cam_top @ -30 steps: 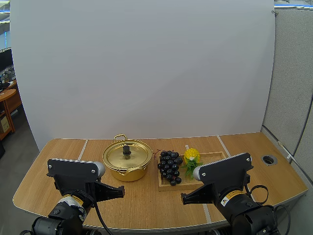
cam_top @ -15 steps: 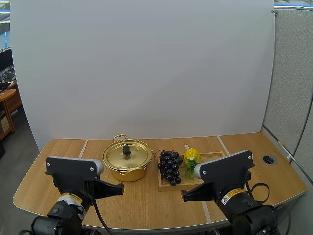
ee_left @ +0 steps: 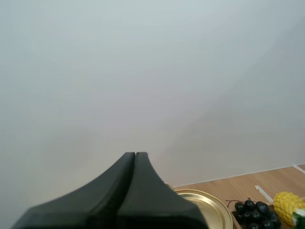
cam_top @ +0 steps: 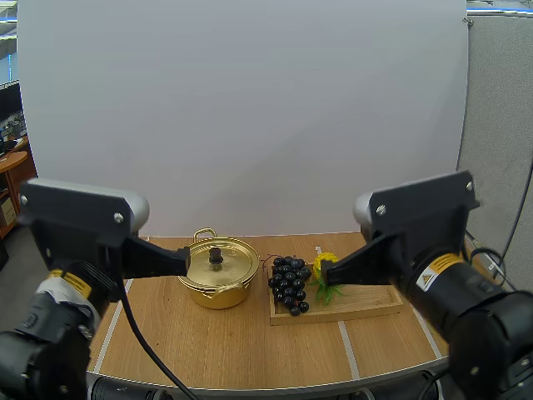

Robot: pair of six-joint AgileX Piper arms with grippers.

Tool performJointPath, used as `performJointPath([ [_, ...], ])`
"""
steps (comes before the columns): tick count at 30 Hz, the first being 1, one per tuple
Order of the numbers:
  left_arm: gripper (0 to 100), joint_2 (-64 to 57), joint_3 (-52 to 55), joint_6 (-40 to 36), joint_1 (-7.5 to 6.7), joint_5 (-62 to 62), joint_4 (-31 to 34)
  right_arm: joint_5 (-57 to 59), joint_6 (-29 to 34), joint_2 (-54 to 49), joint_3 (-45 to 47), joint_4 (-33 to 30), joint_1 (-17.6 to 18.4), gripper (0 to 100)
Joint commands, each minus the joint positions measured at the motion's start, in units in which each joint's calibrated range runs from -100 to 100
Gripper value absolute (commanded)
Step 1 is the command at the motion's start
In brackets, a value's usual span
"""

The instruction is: Open the pot, put the pineapple inside, and close it

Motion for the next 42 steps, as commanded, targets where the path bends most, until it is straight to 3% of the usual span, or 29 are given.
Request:
performJointPath([
  [1, 0, 0.0, -5.5, 0.2, 0.07, 12.3, 0.6, 6.8, -0.2, 0.0, -3.5, 0.1, -0.3, 0],
  [14, 0, 5.5, -9.3, 0.2, 0.07, 20.8, -0.9, 19.9, 1.7, 4.5, -6.9, 0.5, -0.3, 0],
  [21, 0, 16.9, -9.3, 5.6, 0.07, 20.8, -9.5, 21.1, 2.1, 12.9, -6.9, 0.5, -0.3, 0],
  [27, 0, 26.6, -9.3, 11.1, 0.07, 16.8, -16.5, 14.8, 2.1, 21.0, -6.9, 0.5, -0.3, 0],
  [39, 0, 41.2, -9.3, 12.6, 0.07, 3.9, -16.8, 6.1, 0.9, 38.5, -6.9, 0.5, -0.3, 0],
  [42, 8, 43.3, -9.3, 12.6, 0.07, 2.6, -16.8, 5.9, -0.6, 41.6, -6.9, 0.4, -0.2, 2],
])
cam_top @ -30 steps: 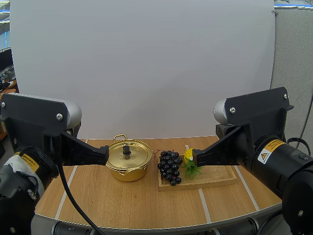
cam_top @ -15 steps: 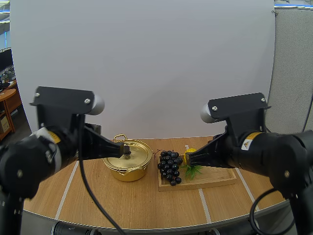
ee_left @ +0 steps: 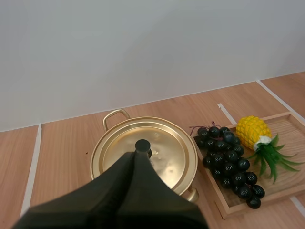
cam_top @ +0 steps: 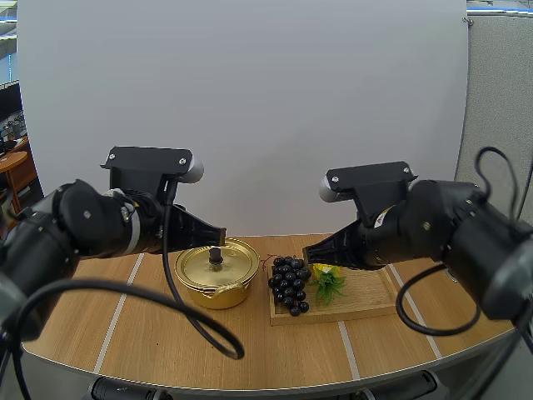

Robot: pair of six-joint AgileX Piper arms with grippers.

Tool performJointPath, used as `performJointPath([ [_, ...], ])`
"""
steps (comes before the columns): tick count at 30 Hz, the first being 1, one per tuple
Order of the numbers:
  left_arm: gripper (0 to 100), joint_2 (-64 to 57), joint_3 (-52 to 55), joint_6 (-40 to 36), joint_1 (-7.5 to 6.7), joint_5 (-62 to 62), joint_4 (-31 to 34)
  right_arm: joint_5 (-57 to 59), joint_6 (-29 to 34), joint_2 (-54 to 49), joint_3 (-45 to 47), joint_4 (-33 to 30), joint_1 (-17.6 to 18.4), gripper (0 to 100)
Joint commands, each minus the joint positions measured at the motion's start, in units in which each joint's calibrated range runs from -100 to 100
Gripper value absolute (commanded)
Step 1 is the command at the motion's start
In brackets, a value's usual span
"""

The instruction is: Open the pot, put the pineapple inside, and close it

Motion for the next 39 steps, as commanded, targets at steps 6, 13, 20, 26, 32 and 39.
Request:
performJointPath([
  [6, 73, 6.4, -0.3, 0.3, 0.07, -5.7, -1.1, -5.4, -3.5, 5.0, -0.4, -1.3, -0.2, 80],
  [13, 100, 9.3, -0.3, 5.1, 0.07, -5.8, -1.1, -8.8, -3.6, 2.5, -0.4, -0.1, -0.2, 100],
  [20, 100, 14.5, -4.0, 15.2, 0.07, -1.4, -1.2, -11.9, -3.6, 2.1, -0.4, 1.0, -0.2, 100],
  [26, 100, 21.7, -10.3, 18.1, 0.07, 0.8, -1.2, -12.1, -3.6, 2.1, -0.4, 1.2, -0.2, 100],
  [32, 100, 29.6, -14.5, 21.7, -0.55, 1.4, -1.4, -12.3, -3.6, 2.1, -0.4, 1.1, -0.2, 100],
  [39, 100, 39.3, -20.1, 23.4, -2.71, 2.2, -1.5, -12.3, -3.6, 2.1, -0.4, 1.3, -0.2, 100],
])
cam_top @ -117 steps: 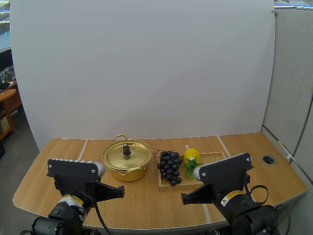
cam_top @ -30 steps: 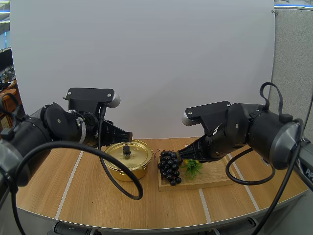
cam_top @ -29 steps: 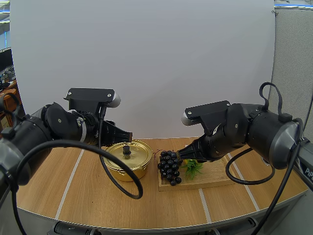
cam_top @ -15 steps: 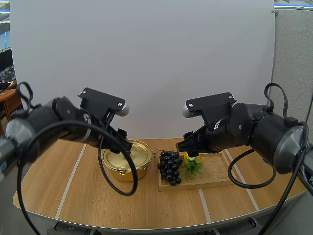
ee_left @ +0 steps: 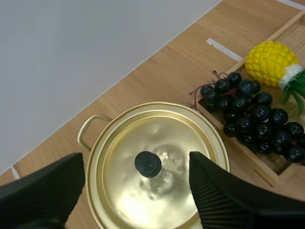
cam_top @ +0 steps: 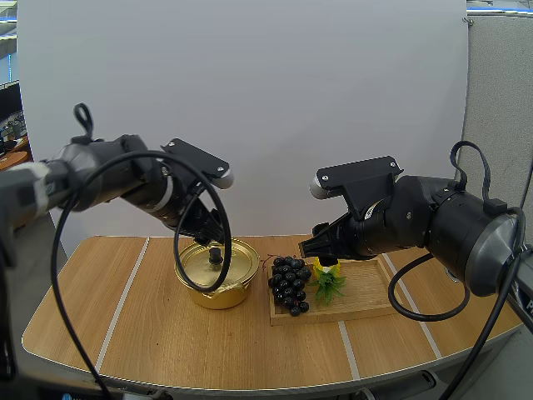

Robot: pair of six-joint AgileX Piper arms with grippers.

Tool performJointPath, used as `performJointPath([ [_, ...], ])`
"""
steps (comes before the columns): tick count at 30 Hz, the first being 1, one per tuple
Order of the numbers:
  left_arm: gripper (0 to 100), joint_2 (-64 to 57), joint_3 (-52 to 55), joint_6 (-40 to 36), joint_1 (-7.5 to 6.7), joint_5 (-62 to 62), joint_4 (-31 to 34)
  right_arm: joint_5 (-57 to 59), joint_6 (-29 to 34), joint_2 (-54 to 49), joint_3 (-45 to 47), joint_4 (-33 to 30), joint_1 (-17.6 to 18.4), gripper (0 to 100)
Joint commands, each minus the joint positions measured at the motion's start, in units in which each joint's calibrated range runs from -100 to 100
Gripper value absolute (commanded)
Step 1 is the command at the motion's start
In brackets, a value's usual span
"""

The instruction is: Open the pot, put the pineapple inside, and close it

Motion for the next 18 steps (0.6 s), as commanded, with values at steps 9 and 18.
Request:
performJointPath([
  [9, 100, 13.3, -6.3, 0.3, -0.52, 0.2, -1.1, -1.0, -0.3, -0.5, -0.4, 0.3, -0.2, 100],
  [18, 100, 18.9, -7.5, 0.5, -0.52, -1.1, -1.1, -1.2, -0.3, -0.5, -0.4, 0.3, -0.2, 100],
])
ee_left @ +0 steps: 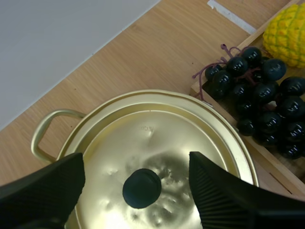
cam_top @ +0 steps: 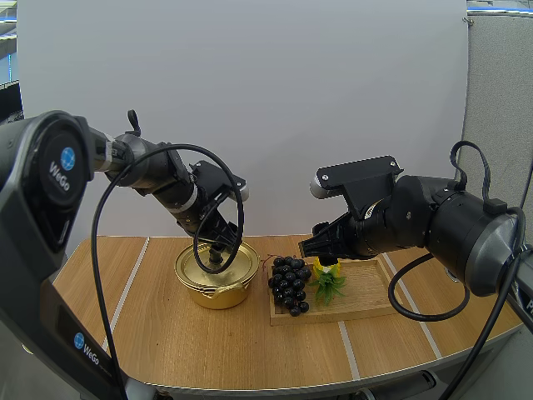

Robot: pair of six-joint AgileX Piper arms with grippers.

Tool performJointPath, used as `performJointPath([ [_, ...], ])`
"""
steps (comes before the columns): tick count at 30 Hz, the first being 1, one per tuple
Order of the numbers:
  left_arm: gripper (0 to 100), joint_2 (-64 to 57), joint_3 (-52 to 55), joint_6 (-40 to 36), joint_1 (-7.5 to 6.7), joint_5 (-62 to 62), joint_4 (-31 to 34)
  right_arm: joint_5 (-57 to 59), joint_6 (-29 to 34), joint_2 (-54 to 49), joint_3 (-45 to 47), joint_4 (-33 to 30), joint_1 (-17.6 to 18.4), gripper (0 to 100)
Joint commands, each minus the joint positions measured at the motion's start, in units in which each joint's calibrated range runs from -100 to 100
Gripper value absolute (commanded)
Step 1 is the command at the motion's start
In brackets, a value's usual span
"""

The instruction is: Open the pot, put the pineapple inside, and close it

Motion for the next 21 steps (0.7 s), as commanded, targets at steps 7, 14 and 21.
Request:
performJointPath([
  [7, 100, 3.2, -1.0, 0.4, -0.25, -1.8, -0.7, -1.2, -0.4, -0.5, -0.4, 0.3, -0.2, 100],
  [14, 100, 4.1, -1.0, 0.4, -0.25, -1.8, -0.7, -1.2, -0.4, -0.5, -0.4, 0.3, -0.2, 100],
  [21, 100, 4.1, -1.0, 0.2, -0.25, -1.5, -0.6, -1.2, -0.4, -0.5, -0.4, 0.3, -0.2, 100],
])
